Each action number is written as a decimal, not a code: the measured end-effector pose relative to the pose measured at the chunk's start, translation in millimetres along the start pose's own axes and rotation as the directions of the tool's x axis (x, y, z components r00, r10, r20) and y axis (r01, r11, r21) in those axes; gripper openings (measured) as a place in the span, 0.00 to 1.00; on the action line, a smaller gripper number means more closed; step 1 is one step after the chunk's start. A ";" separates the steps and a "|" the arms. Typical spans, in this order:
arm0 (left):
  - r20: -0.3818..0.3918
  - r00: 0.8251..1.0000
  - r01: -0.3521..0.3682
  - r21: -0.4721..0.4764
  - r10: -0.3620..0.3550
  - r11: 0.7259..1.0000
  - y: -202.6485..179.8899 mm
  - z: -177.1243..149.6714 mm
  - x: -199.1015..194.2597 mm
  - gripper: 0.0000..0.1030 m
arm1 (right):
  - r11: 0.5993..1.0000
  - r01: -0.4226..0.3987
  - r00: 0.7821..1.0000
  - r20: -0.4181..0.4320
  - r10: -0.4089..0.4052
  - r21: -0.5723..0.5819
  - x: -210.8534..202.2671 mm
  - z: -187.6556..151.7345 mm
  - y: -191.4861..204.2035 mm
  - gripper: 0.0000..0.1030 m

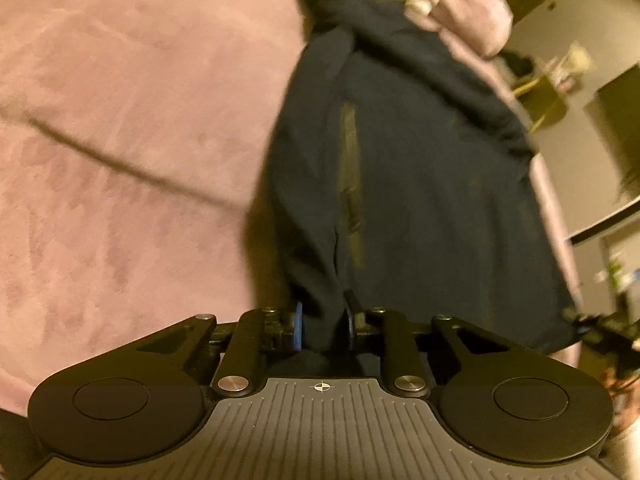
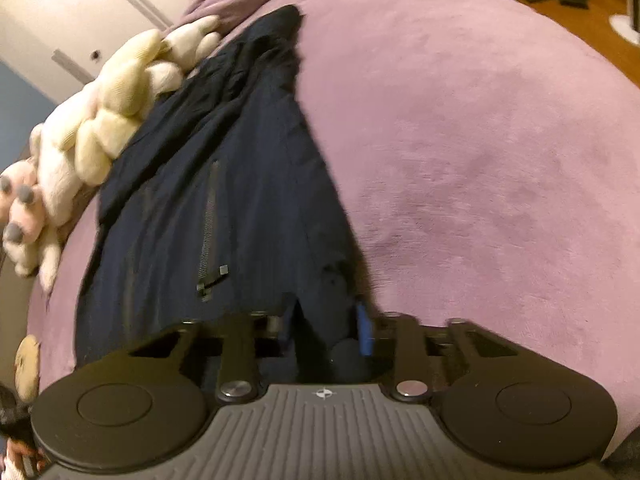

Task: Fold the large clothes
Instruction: 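Grasp the jacket side edge with both tools and fold it toward the zipper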

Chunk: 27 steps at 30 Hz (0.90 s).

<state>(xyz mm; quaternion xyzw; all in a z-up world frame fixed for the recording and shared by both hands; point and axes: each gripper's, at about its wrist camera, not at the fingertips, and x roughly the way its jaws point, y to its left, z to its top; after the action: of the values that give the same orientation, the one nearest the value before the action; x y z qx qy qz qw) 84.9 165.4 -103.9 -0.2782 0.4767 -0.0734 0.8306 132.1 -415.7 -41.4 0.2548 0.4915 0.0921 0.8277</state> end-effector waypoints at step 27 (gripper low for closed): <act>0.276 0.953 -0.031 -0.312 0.122 0.950 -4.4 176.6 108.2 0.20 | 0.890 -0.065 0.980 0.195 -0.028 0.450 121.8 158.3 46.2 0.18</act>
<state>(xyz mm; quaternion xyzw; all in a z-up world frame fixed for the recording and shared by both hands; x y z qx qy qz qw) 290.4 189.1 -113.8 -0.3915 0.3650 0.0752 0.8413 333.7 -379.7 -49.8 0.4537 0.4129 -0.0430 0.7885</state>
